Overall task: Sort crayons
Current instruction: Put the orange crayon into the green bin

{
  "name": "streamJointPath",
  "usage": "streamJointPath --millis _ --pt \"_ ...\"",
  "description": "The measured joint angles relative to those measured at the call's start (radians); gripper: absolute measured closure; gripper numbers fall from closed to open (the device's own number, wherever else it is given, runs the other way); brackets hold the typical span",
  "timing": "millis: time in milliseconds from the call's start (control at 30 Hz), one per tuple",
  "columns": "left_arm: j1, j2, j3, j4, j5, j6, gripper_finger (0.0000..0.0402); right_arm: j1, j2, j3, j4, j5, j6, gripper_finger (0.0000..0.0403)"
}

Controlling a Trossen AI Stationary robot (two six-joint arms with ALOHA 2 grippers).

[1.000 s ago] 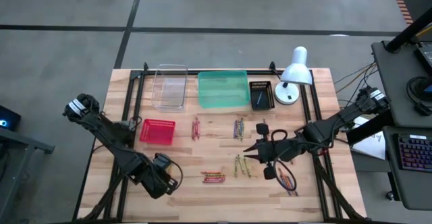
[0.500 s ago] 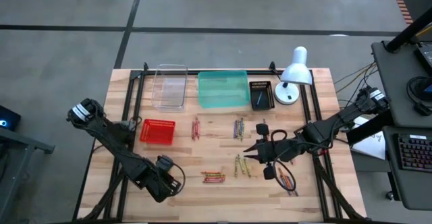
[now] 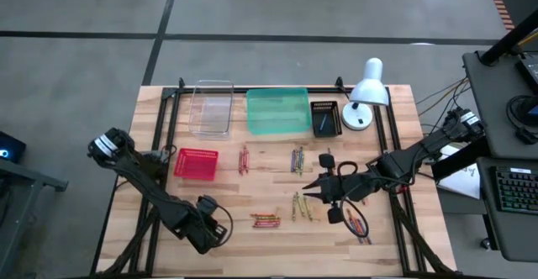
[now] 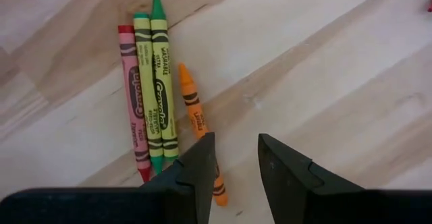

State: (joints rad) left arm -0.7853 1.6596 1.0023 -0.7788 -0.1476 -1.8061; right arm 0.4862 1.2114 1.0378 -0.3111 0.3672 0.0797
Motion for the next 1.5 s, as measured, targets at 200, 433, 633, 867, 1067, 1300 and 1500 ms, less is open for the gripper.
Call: streamJointPath --millis 200,433,633,867,1067,1300,1500 --pt "0.000 0.021 0.000 -0.004 0.000 0.000 0.0306 0.000 0.000 0.000 0.001 0.000 0.000 0.0344" --pt "-0.002 0.038 -0.002 -0.008 0.000 0.000 0.0306 0.000 0.000 0.000 0.002 0.000 -0.001 0.0344" --pt "-0.006 0.070 -0.003 -0.008 0.000 0.000 0.0306 0.000 0.000 0.000 0.002 0.000 -0.001 0.0344" --pt "-0.010 0.098 -0.003 0.003 0.029 0.001 0.0306 0.000 0.000 0.000 0.003 0.000 -0.001 0.0344" --pt "-0.013 0.104 -0.003 0.018 0.026 0.002 0.0313 0.000 0.000 0.000 0.007 0.001 -0.001 0.0344" --pt "-0.012 0.104 -0.003 0.035 0.026 0.008 0.0357 0.000 0.000 0.000 0.007 0.001 -0.001 0.0344" --pt "-0.012 0.105 -0.003 0.062 0.026 0.013 0.0396 0.000 0.000 0.000 0.007 0.001 -0.001 0.0344"
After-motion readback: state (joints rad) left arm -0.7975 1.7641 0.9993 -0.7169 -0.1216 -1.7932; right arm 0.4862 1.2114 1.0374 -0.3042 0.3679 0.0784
